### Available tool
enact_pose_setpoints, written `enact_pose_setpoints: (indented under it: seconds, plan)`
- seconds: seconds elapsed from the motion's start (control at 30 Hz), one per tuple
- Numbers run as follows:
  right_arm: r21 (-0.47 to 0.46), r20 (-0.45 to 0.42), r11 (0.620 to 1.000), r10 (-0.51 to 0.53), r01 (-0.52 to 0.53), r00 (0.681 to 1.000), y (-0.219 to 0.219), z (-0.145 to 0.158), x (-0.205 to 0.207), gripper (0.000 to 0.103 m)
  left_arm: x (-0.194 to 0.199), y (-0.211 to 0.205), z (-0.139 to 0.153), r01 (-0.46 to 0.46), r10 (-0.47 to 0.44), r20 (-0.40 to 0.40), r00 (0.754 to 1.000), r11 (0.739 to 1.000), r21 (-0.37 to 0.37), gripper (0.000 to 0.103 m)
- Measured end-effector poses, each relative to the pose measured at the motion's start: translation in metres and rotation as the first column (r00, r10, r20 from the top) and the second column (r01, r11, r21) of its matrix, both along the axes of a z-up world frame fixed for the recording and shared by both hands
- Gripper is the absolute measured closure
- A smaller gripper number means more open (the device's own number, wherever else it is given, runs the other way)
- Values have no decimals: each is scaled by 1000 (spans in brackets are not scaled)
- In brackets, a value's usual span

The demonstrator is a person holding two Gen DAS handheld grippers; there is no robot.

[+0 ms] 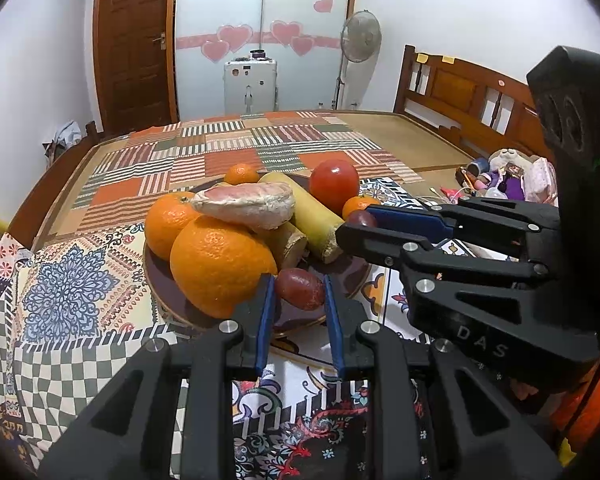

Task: Organize fruits
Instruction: 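Release the date on the plate with the left tool while the right tool releases its date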

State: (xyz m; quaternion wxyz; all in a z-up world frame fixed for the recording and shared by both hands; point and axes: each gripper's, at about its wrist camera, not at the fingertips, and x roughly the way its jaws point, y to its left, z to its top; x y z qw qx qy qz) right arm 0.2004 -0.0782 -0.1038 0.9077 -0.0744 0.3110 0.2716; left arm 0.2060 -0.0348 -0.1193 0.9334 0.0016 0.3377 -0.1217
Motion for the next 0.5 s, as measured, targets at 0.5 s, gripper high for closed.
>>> enact_pose_setpoints:
  seconds: [0.5]
  plan:
    - [40,18,998,-39,38,999,-12,11,0,76,-4,6,0,1,-1,15,1000,1000,-7,78]
